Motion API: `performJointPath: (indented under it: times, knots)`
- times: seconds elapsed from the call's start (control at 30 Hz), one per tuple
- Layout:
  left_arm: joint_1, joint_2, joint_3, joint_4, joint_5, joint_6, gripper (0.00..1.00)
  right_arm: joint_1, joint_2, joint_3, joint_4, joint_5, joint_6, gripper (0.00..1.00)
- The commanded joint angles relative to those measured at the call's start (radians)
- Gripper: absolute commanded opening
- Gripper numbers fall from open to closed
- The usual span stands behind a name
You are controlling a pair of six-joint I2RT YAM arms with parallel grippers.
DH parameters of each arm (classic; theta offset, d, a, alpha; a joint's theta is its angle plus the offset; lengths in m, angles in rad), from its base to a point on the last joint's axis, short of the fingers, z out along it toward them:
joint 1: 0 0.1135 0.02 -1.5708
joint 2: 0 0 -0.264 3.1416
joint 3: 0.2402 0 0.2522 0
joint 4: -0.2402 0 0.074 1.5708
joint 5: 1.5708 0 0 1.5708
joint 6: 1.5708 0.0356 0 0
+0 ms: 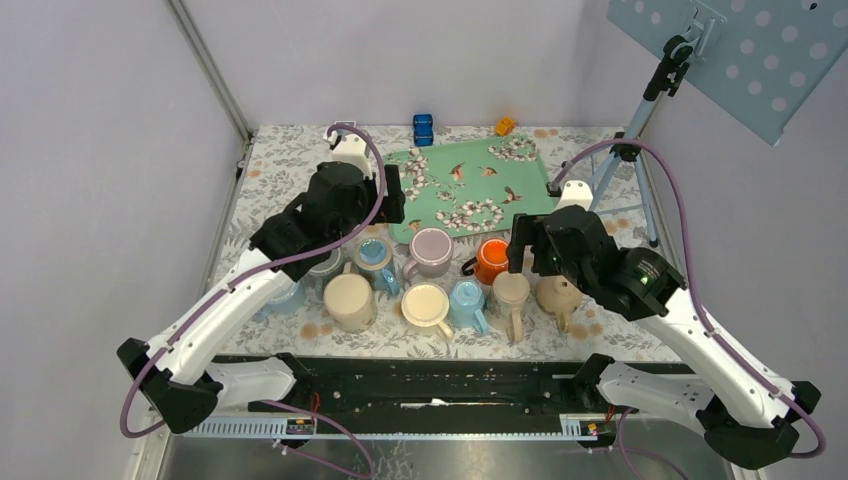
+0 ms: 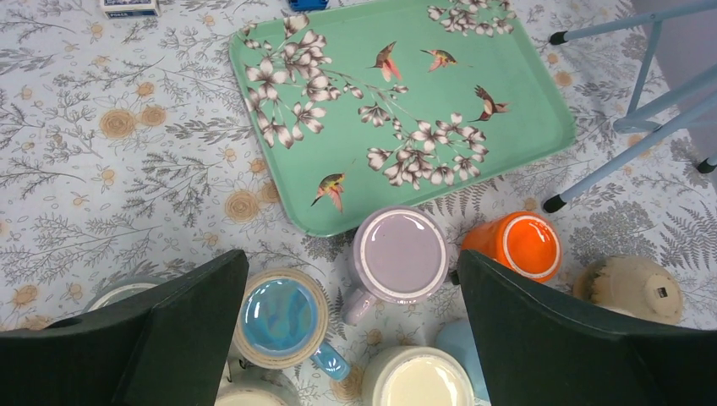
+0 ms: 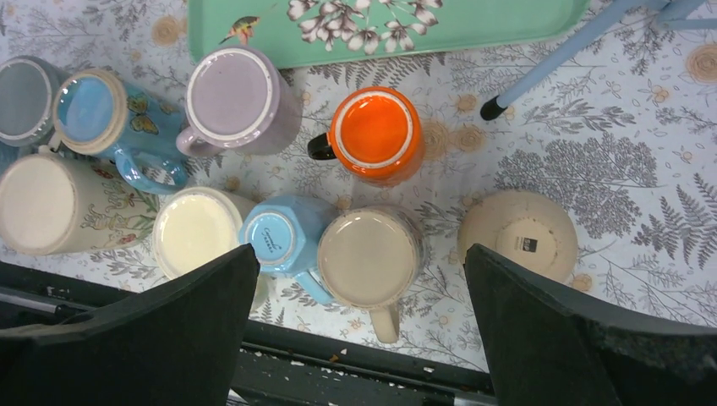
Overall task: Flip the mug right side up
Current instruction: Turn over the cup at the corner of the board.
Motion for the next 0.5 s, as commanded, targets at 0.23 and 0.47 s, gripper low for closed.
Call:
performJointPath:
  times: [0.23, 0.47]
  knots:
    - [0.002, -0.048, 0.002, 0.020, -0.049, 0.009, 0.99, 0.007, -0.029, -0.024, -0.096, 0.017, 0.008, 1.00]
    - [0.002, -0.051, -0.015, 0.019, -0.024, 0.016, 0.99, 0.008, 0.005, -0.038, -0.093, 0.007, 0.004, 1.00]
